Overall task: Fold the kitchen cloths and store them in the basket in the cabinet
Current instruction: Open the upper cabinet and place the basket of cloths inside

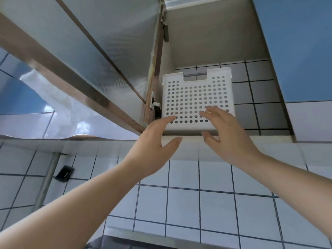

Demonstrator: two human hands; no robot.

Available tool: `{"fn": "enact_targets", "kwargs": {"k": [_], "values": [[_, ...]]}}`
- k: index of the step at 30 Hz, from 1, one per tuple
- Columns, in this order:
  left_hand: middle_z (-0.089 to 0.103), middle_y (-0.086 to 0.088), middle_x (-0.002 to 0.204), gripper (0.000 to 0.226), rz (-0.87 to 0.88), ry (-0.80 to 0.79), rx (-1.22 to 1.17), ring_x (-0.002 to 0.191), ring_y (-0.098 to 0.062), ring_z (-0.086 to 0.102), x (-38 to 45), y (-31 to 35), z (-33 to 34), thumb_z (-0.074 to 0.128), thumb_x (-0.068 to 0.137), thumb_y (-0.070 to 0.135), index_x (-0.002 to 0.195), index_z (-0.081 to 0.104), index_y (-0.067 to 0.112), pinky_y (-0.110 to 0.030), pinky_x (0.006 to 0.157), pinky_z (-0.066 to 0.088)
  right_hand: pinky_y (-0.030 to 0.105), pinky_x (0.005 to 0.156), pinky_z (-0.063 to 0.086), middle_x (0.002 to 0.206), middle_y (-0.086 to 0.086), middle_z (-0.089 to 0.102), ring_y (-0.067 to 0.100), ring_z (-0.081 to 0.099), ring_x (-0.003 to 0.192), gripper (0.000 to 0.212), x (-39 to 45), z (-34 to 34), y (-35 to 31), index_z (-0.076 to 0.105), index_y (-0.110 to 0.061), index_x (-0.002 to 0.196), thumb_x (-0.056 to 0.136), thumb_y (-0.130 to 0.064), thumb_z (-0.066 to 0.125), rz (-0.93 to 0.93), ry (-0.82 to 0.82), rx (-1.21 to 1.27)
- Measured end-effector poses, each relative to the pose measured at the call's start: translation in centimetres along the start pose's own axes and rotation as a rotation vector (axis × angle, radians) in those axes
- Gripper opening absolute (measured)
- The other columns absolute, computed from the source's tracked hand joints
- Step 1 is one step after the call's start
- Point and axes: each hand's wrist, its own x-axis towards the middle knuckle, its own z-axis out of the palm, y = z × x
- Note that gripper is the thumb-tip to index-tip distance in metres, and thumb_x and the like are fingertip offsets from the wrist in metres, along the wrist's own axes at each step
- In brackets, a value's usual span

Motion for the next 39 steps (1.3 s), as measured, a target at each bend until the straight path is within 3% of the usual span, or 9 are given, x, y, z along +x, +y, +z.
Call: {"fn": "enact_targets", "kwargs": {"k": [5,9,15,18,21,26,32,36,39], "values": [[0.068,0.019,0.097,0.016,-0.326,0.116,-0.26,0.089,0.01,0.059,-4.3,-1.7,-3.0,0.058,0.091,0.025,0.103,0.065,0.032,-0.008,0.078,0.043,0.019,0.109,0.009,0.15,-0.005,0.031,0.009,0.017,0.141,0.047,-0.6,-0.2,-5.4,0.043,-0.023,0.138,0.093,-0.023,0.054,-0.117,-0.06,0.092],[0.071,0.01,0.093,0.01,-0.478,0.215,-0.334,0.09,-0.005,0.063,-7.0,-1.2,-5.1,0.062,0.09,0.024,0.095,0.068,0.029,-0.016,0.078,0.046,0.022,0.109,0.013,0.149,0.0,0.034,0.014,0.02,0.141,0.046,-0.7,-1.0,-8.8,0.044,-0.019,0.138,0.093,-0.024,0.053,-0.204,-0.079,0.098],[0.048,0.009,0.134,0.073,-0.583,0.37,-0.442,0.119,-0.008,0.049,-8.1,2.4,-8.2,0.067,0.085,0.024,0.145,0.025,0.029,-0.028,0.094,0.039,0.021,0.105,0.017,0.141,0.005,0.044,0.018,0.03,0.136,0.04,-1.5,-3.8,-11.2,0.054,-0.014,0.129,0.09,-0.02,0.058,-0.305,-0.072,0.154],[0.028,0.018,0.143,0.088,-0.542,0.442,-0.353,0.13,-0.002,0.03,-7.5,4.2,-9.1,0.072,0.082,0.024,0.148,0.014,0.034,-0.033,0.108,0.029,0.018,0.105,0.014,0.144,0.001,0.04,0.013,0.026,0.137,0.041,-2.3,-5.3,-11.6,0.051,-0.018,0.132,0.091,-0.025,0.055,-0.324,-0.113,0.169],[0.031,0.018,0.124,0.075,-0.508,0.434,-0.286,0.109,0.001,0.043,-6.6,6.3,-9.5,0.07,0.083,0.019,0.139,0.026,0.038,-0.028,0.093,0.031,0.018,0.107,0.009,0.147,0.001,0.037,0.014,0.022,0.14,0.043,-2.6,-6.6,-11.8,0.049,-0.019,0.134,0.092,-0.027,0.054,-0.352,-0.128,0.167],[0.04,0.015,0.142,0.071,-0.496,0.469,-0.385,0.127,-0.01,0.036,-6.3,7.2,-10.3,0.069,0.081,0.011,0.132,0.031,0.041,-0.037,0.1,0.034,0.026,0.109,0.019,0.144,0.005,0.042,0.019,0.029,0.139,0.043,-3.1,-8.4,-12.6,0.052,-0.018,0.131,0.089,-0.029,0.052,-0.39,-0.125,0.157],[0.051,0.003,0.127,0.069,-0.475,0.468,-0.225,0.109,-0.016,0.051,-6.1,7.9,-9.4,0.068,0.079,0.009,0.132,0.031,0.034,-0.03,0.081,0.043,0.03,0.106,0.028,0.133,0.009,0.054,0.023,0.044,0.13,0.044,-4.3,-9.5,-12.5,0.059,-0.015,0.122,0.081,-0.027,0.053,-0.459,-0.119,0.118],[0.058,-0.003,0.102,0.055,-0.309,0.391,-0.106,0.097,-0.022,0.056,-6.0,10.0,-6.4,0.069,0.073,0.011,0.109,0.038,0.039,-0.047,0.085,0.048,0.029,0.107,0.024,0.132,0.007,0.055,0.022,0.044,0.129,0.044,-5.7,-10.3,-10.9,0.059,-0.018,0.122,0.081,-0.031,0.051,-0.494,-0.14,0.058],[0.053,-0.004,0.121,0.057,-0.076,0.299,0.051,0.12,-0.024,0.047,-5.5,11.2,-3.4,0.063,0.069,0.024,0.122,0.04,0.029,-0.042,0.1,0.041,0.027,0.11,0.024,0.134,0.006,0.053,0.02,0.041,0.129,0.045,-6.8,-11.0,-9.7,0.057,-0.018,0.122,0.082,-0.034,0.045,-0.505,-0.158,0.049]]}}
